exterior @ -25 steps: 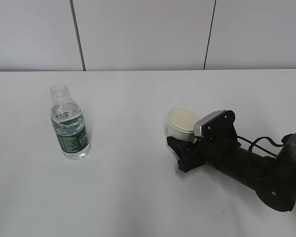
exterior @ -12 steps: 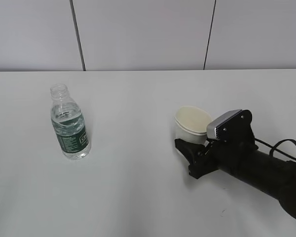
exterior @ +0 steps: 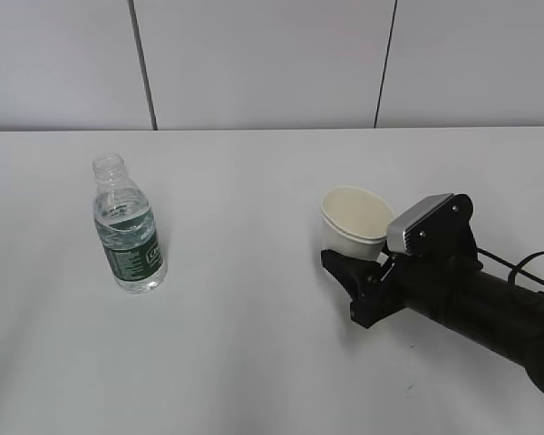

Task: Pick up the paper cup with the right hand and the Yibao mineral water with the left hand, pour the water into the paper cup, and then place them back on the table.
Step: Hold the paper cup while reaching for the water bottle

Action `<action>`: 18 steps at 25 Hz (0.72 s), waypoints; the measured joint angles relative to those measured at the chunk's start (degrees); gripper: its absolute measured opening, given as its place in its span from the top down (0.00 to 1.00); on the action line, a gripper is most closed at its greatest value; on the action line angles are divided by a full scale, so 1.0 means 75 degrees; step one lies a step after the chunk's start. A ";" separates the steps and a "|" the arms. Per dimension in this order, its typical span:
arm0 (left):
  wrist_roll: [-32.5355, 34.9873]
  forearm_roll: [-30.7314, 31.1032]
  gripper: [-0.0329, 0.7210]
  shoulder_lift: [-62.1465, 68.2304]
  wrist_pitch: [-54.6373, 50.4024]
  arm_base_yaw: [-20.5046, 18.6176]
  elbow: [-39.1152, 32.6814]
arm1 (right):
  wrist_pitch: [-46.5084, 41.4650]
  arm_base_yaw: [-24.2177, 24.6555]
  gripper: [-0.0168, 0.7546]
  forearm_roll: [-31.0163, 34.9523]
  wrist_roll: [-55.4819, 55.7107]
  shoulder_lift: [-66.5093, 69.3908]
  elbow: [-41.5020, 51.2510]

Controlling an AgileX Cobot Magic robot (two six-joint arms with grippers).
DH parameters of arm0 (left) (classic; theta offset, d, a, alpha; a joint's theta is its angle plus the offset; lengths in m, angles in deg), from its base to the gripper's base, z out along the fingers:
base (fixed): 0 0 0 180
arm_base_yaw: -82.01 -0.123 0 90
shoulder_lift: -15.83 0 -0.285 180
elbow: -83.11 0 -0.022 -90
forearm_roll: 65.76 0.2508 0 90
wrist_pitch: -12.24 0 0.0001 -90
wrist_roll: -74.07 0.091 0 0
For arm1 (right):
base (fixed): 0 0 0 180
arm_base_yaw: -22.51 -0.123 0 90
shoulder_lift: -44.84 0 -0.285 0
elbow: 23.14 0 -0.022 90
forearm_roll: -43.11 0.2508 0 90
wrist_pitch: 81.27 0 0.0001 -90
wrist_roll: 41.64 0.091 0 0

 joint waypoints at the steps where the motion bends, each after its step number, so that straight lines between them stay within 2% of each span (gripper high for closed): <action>1: 0.0163 -0.0158 0.25 0.0267 0.0456 0.0000 -0.0017 | -0.0002 0.0000 0.30 -0.0009 0.0000 0.0000 0.0000; 5: 0.0373 -0.0642 0.25 0.1375 0.2078 0.0000 -0.0317 | -0.0002 0.0000 0.30 -0.0009 0.0000 0.0000 0.0000; 9: 0.0389 -0.0708 0.25 0.2286 0.3789 0.0135 -0.0718 | -0.0002 0.0000 0.30 -0.0009 0.0000 0.0000 0.0000; 18: 0.0389 0.0449 0.25 0.5170 0.6570 0.0547 -0.0870 | -0.0002 0.0000 0.30 -0.0018 -0.0015 0.0000 0.0000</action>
